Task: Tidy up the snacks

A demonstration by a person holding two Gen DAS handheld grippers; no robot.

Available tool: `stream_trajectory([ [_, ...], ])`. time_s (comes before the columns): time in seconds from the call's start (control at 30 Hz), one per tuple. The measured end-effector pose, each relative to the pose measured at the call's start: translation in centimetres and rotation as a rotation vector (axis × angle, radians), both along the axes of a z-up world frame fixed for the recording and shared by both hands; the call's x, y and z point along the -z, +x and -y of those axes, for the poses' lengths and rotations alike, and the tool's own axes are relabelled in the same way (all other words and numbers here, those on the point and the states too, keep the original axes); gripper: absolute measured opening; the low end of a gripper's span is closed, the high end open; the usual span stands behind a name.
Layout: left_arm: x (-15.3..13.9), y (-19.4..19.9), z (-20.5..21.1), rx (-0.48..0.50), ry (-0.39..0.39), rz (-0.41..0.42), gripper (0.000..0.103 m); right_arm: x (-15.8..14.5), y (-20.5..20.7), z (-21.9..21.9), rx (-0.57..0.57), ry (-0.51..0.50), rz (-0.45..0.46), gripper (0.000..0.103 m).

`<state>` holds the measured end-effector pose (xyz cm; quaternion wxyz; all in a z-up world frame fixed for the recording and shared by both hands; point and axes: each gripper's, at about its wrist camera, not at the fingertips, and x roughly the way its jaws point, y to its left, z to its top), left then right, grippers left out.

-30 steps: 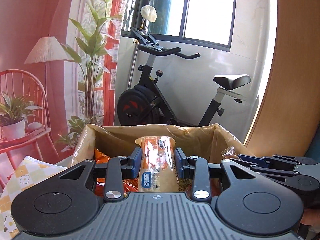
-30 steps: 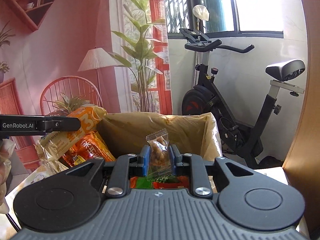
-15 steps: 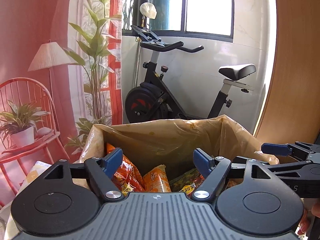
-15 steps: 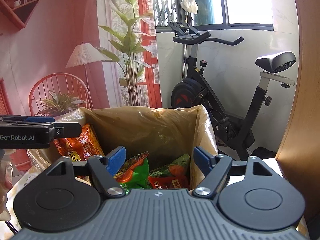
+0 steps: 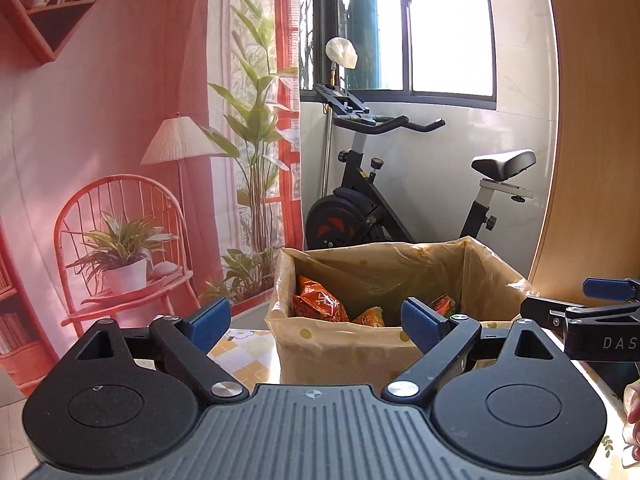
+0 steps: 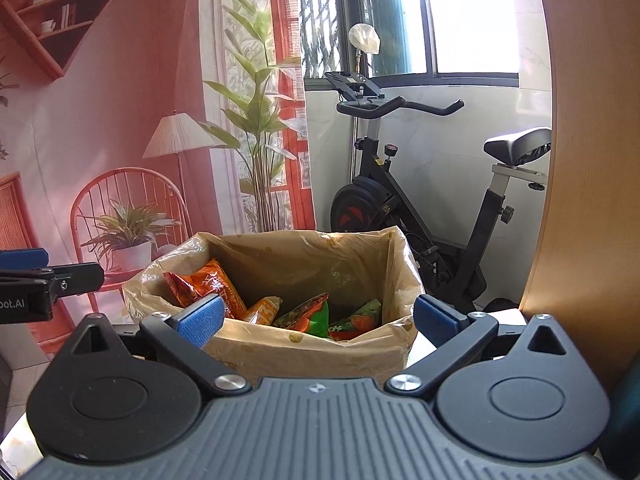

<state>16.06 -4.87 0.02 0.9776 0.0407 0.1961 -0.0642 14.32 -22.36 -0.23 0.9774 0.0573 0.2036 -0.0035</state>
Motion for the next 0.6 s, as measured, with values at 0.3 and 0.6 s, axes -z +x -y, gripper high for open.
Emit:
stream_trajectory([
  [0.3, -0.1, -3.7, -1.4, -0.035, 0.011, -0.011, 0.094, -0.2, -3.8, -1.9, -0.013, -0.009, -0.003, 0.103],
  [0.6, 0.2, -3.9, -1.6, -0.043, -0.006, -0.027, 0.094, -0.1, -4.7, -1.7, -0.005, -0.003, -0.009, 0.103],
])
